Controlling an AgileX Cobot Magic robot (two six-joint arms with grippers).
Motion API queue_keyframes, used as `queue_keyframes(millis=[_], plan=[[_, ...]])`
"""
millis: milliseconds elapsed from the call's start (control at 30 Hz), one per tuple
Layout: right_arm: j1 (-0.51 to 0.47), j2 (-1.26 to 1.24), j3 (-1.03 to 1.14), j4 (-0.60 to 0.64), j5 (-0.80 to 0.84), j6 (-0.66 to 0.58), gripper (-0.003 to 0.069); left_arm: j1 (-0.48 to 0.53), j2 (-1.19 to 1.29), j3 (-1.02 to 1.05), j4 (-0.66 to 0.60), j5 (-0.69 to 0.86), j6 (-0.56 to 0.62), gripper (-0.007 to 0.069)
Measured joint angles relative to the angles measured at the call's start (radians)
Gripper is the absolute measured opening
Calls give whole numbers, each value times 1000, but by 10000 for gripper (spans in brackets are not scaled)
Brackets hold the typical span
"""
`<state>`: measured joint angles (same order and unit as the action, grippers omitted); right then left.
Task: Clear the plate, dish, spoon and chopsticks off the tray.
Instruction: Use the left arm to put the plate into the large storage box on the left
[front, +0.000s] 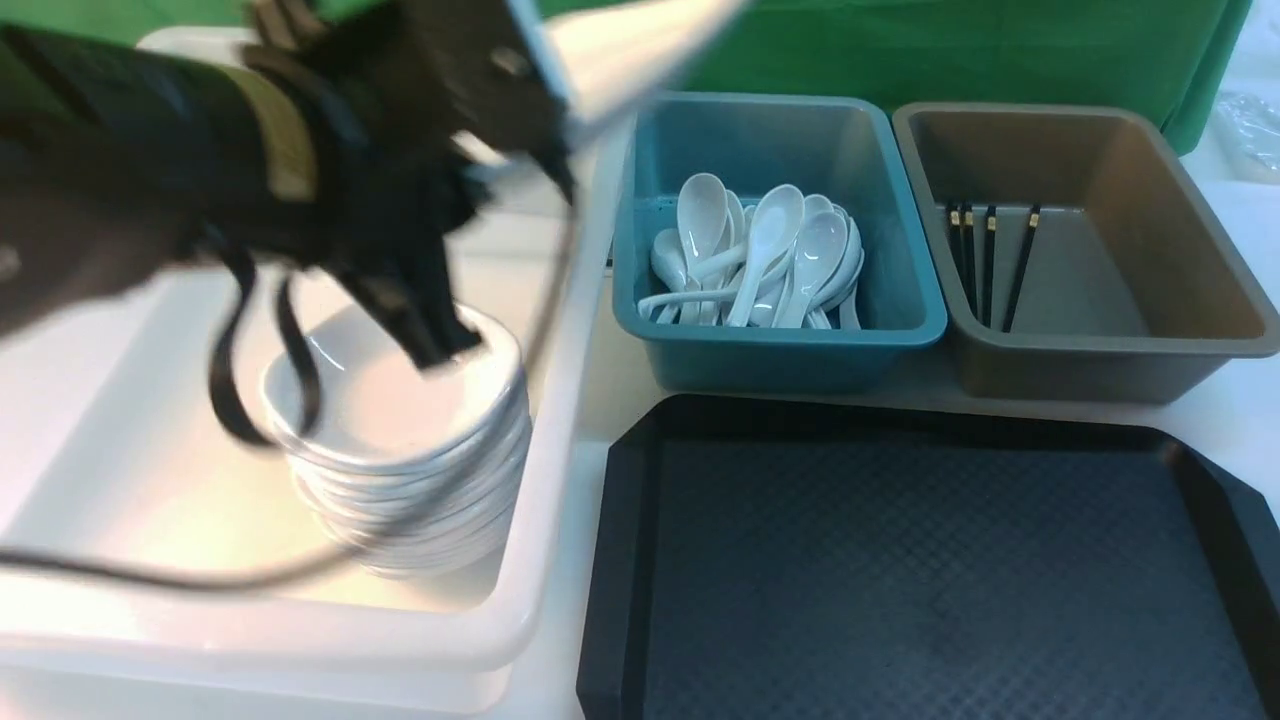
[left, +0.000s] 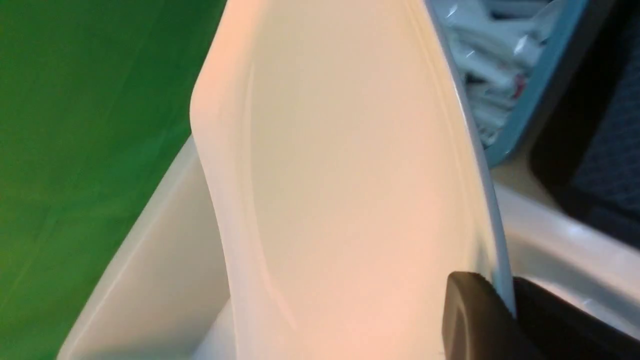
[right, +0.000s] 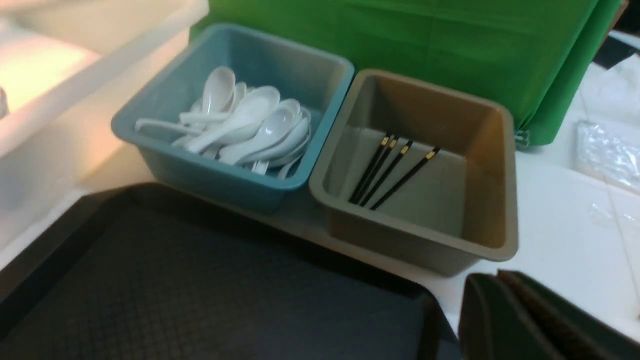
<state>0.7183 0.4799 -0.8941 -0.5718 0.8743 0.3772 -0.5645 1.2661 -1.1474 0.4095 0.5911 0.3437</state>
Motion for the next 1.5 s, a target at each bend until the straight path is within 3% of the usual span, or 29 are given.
queue_keyframes(millis=[167,333,767,1167,1300,1500], plan=[[0,49,0,35,-26,-20,27,157,86,-59,-59,29,-6,31],[0,73,0,90,-29,-73,27,219,215,-134,-94,87,-4,31],[0,77,0,208,0,-150,26,296,505,-357,-72,213,-3,31],[0,77,30,245,10,-155,25,304,609,-394,-28,205,-21,36],[0,77,59,264,12,-155,25,304,620,-394,-31,190,-23,97],[0,77,64,283,14,-156,25,304,624,-394,-78,166,-25,300]])
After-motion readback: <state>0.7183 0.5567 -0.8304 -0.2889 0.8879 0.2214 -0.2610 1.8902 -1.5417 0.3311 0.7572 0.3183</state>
